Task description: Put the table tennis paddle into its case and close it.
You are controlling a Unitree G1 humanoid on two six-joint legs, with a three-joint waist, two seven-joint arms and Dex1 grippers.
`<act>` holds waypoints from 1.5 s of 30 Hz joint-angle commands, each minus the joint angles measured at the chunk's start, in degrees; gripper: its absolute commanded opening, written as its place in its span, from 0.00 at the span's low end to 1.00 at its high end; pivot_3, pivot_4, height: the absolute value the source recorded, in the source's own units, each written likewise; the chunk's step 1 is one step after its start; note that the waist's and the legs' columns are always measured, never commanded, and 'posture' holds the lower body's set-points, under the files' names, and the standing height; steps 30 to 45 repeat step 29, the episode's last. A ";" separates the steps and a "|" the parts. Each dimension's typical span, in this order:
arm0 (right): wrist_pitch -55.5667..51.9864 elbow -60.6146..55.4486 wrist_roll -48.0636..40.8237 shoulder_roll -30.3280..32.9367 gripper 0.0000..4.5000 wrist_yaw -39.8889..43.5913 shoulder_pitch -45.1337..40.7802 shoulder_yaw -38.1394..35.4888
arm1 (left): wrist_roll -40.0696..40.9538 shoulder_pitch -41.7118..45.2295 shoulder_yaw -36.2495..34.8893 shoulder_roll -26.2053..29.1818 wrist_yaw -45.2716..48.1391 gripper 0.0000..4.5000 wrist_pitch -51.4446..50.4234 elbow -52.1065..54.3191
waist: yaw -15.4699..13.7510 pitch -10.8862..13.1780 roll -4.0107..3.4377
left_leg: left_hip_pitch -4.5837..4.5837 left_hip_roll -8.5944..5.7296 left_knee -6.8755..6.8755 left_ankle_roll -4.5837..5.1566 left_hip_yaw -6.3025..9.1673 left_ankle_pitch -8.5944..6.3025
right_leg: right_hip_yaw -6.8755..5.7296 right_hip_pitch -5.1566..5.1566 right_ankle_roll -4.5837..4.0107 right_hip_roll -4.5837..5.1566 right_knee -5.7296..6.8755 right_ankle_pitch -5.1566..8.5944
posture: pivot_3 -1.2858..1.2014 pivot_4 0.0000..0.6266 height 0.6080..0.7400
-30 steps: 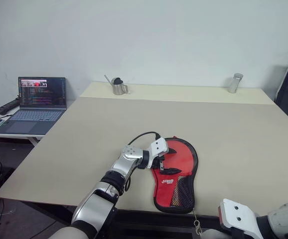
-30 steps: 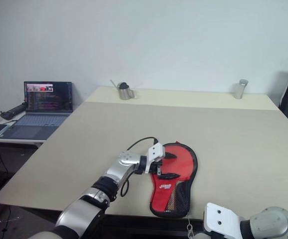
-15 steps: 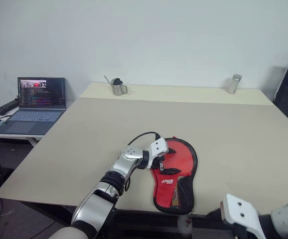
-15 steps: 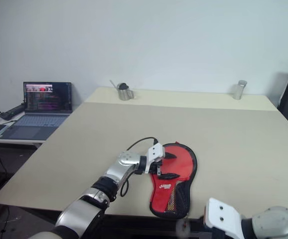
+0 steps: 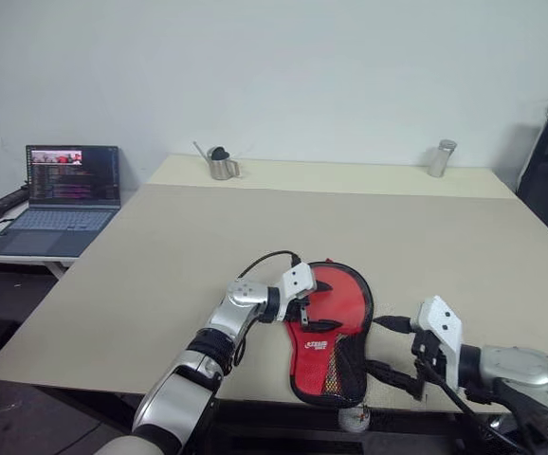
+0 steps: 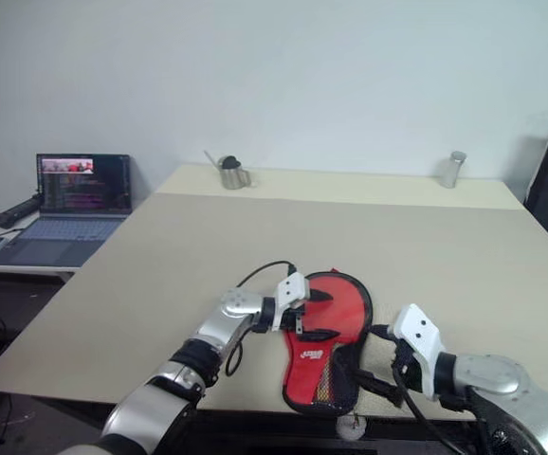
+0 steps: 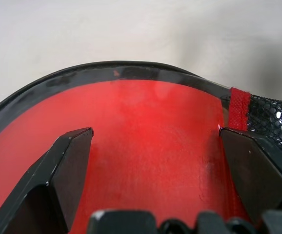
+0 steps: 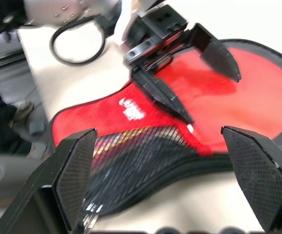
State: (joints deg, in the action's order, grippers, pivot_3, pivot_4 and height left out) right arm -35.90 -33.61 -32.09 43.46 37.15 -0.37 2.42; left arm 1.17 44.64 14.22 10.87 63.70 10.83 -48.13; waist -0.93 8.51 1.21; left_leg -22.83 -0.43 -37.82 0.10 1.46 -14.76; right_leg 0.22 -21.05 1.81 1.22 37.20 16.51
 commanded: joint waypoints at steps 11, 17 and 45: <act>14.34 30.82 5.80 -6.12 0.99 12.80 -20.10 -2.00 | 12.83 -20.04 -10.90 13.79 -3.43 1.00 -27.21 43.60 | 0.92 1.20 -0.24 | -0.26 -0.01 0.04 0.00 -0.20 0.00 | 0.31 -0.74 -0.52 -0.04 0.79 -0.09 | 0.52 0.24 1.00; 17.19 44.95 7.03 -3.91 0.99 21.17 -27.71 -3.43 | 16.26 -28.32 -15.14 16.47 -10.93 1.00 -35.22 58.64 | 1.01 1.37 -0.29 | -0.23 -0.02 0.00 0.00 -0.25 0.00 | 0.38 -0.70 -0.54 0.01 0.79 -0.10 | 0.52 0.24 1.00; 21.95 56.79 12.28 -5.27 0.99 25.42 -35.54 -2.24 | 14.41 -30.80 -17.44 19.56 -18.77 1.00 -33.92 60.10 | 1.06 1.43 -0.37 | -0.22 -0.01 0.04 -0.01 -0.31 0.00 | 0.40 -0.73 -0.55 0.01 0.80 -0.10 | 0.52 0.24 1.00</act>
